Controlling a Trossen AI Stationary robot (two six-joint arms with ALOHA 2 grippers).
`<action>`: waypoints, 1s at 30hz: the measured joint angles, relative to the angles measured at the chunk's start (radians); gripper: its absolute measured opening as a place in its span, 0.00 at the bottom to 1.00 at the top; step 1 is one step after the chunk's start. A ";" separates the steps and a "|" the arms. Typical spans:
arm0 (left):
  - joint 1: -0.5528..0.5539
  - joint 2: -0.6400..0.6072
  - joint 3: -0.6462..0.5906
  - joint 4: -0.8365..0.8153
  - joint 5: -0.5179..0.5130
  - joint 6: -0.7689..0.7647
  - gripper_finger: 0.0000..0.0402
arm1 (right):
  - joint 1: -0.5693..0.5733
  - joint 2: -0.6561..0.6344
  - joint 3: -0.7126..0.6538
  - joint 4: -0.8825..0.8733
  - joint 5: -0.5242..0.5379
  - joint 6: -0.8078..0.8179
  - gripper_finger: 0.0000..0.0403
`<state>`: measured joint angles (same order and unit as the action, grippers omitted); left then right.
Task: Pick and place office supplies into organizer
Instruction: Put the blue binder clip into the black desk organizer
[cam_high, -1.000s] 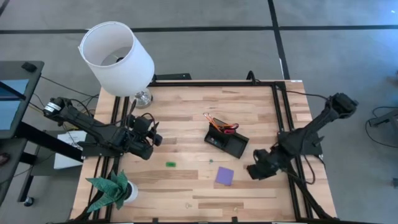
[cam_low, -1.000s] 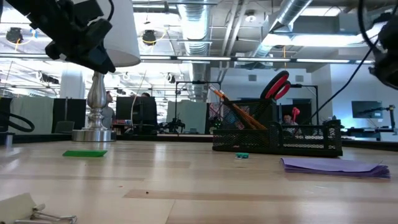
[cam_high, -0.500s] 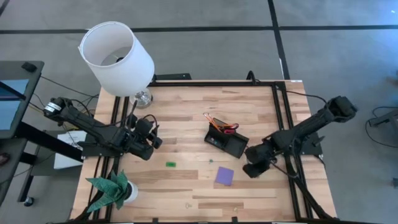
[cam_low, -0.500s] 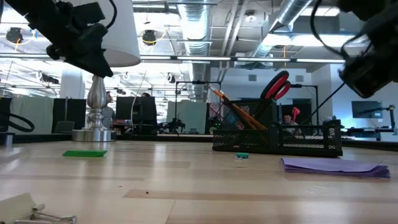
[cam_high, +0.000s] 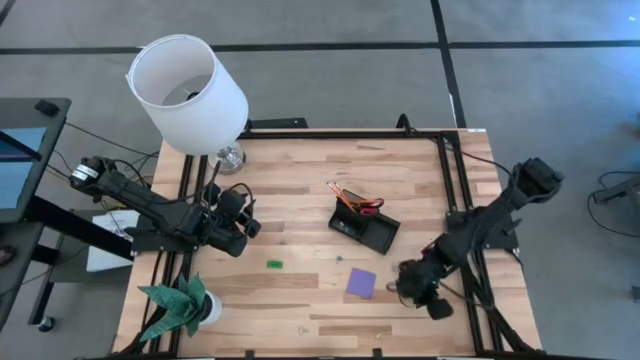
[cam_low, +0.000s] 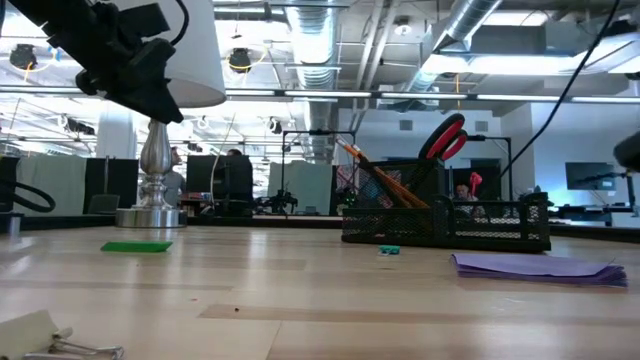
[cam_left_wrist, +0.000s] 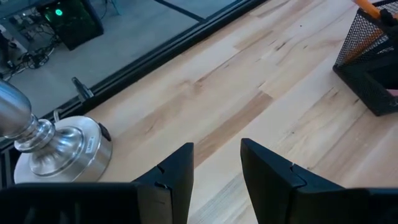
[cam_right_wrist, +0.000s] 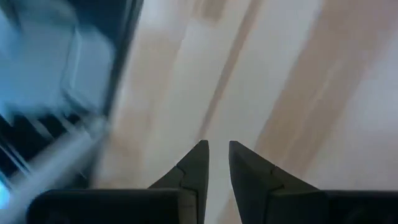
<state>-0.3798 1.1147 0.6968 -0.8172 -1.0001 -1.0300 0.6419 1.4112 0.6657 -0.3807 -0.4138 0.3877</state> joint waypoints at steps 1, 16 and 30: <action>0.000 0.000 0.000 0.001 0.000 -0.001 0.32 | 0.016 0.011 0.000 -0.012 0.009 -0.062 0.15; 0.000 0.000 0.000 0.004 0.009 -0.090 0.32 | 0.004 0.082 0.078 -0.125 0.176 -0.214 0.15; 0.000 0.000 0.000 0.006 0.010 -0.186 0.32 | -0.041 0.083 0.083 -0.210 0.203 -0.174 0.29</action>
<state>-0.3798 1.1149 0.6968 -0.8114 -0.9901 -1.2162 0.6007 1.4940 0.7486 -0.5903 -0.2107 0.2140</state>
